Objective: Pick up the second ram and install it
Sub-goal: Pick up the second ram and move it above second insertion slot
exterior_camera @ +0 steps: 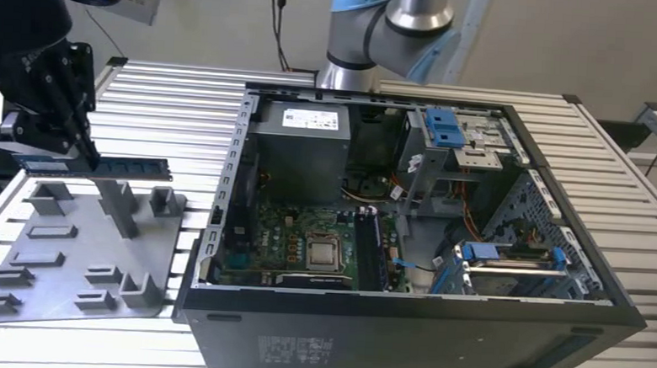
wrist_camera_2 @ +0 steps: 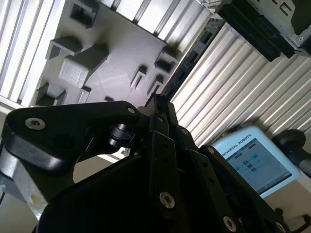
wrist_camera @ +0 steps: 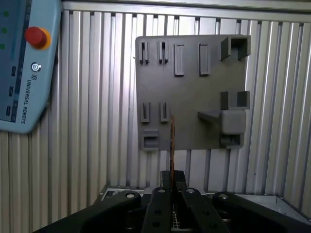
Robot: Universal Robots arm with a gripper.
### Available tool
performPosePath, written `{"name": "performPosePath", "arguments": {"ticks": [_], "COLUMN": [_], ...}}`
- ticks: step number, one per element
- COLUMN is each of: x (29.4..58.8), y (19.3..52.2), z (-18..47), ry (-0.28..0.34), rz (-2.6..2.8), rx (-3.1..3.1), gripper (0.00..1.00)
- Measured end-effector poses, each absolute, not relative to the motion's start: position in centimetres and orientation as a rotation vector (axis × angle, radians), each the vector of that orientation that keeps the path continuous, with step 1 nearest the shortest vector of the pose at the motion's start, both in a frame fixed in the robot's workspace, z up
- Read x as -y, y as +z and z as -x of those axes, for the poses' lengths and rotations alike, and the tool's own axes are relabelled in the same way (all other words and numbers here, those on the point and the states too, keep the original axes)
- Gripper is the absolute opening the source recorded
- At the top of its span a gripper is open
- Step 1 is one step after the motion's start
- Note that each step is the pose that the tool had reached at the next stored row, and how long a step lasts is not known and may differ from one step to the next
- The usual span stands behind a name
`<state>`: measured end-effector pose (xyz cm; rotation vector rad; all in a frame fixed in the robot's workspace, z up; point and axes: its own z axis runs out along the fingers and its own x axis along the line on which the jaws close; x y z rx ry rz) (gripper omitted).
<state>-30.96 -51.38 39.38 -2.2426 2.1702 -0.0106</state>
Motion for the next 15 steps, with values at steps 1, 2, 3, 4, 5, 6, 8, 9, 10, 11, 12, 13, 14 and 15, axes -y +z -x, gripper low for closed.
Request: {"name": "performPosePath", "arguments": {"ticks": [1,2,3,4,5,6,8,9,10,11,12,13,14,15], "x": [51.4,51.4,51.4,51.4,51.4,51.4,51.4,51.4,51.4,51.4,51.4,51.4,51.4,51.4], "y": [39.4,39.4,39.4,39.4,39.4,39.4,39.4,39.4,39.4,39.4,39.4,39.4,39.4,39.4], "z": [30.7,30.4,30.2,29.9,29.7,29.5,29.0,28.7,28.5,28.2,28.0,27.7,27.5,27.2], "ry": [-0.011,-0.011,-0.011,-0.011,-0.011,-0.011,-0.011,-0.011,-0.011,-0.011,-0.011,-0.011,-0.011,-0.011], "rz": [2.243,2.243,2.243,2.243,2.243,2.243,2.243,2.243,2.243,2.243,2.243,2.243,2.243,2.243], "rx": [-2.17,-2.17,-2.17,-2.17,-2.17,-2.17,-2.17,-2.17,-2.17,-2.17,-2.17,-2.17,-2.17,-2.17], "gripper": [0.14,0.14,0.14,0.14,0.14,0.14,0.14,0.14,0.14,0.14,0.14,0.14,0.14,0.14]}}
